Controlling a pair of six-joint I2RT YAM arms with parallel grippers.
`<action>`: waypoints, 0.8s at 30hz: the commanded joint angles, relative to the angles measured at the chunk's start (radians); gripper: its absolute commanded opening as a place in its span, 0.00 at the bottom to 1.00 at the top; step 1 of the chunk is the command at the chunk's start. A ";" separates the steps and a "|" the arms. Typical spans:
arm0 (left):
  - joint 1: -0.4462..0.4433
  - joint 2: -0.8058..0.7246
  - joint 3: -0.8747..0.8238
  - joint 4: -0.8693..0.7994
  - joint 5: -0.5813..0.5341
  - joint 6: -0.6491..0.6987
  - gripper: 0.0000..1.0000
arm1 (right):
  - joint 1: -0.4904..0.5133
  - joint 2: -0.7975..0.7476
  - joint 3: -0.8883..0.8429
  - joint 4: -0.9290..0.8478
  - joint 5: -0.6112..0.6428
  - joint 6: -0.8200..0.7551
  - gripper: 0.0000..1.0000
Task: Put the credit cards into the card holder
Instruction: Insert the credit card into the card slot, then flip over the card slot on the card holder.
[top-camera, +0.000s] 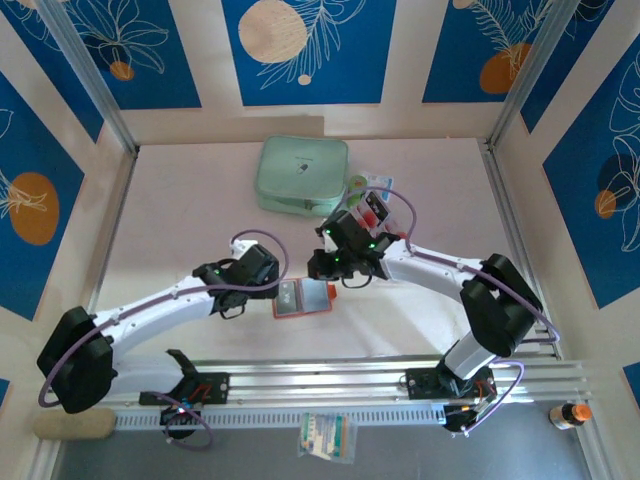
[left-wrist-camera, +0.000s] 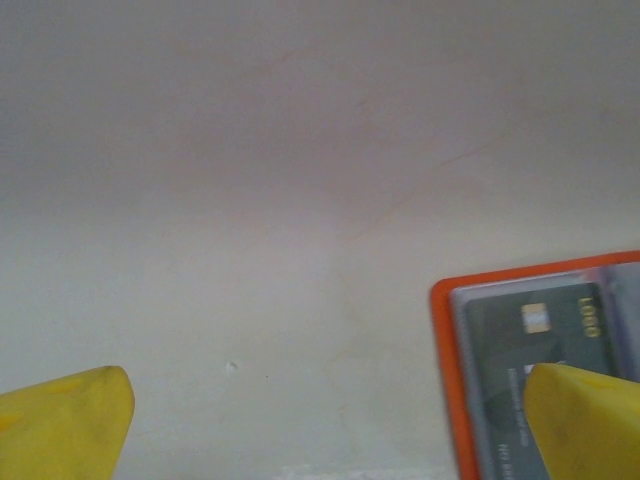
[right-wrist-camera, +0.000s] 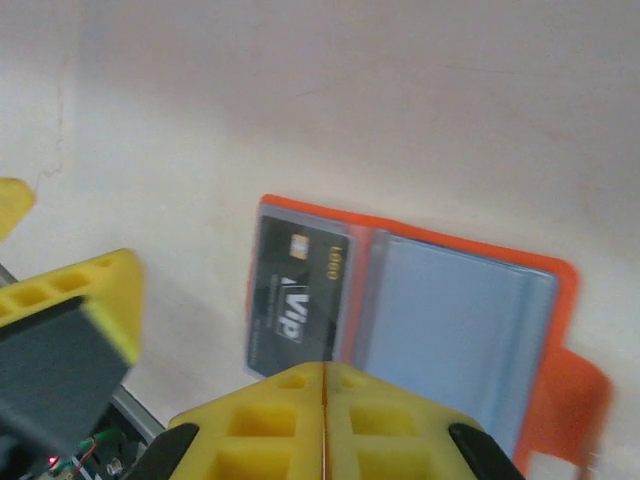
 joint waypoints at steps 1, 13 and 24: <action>0.009 -0.009 0.042 -0.012 0.044 0.011 1.00 | -0.042 -0.023 -0.033 -0.033 -0.034 -0.039 0.09; -0.063 0.127 0.084 0.111 0.116 -0.080 1.00 | -0.103 0.061 0.002 -0.062 -0.081 -0.129 0.08; -0.136 0.191 0.051 0.140 0.088 -0.140 1.00 | -0.100 0.155 0.072 -0.074 -0.135 -0.154 0.04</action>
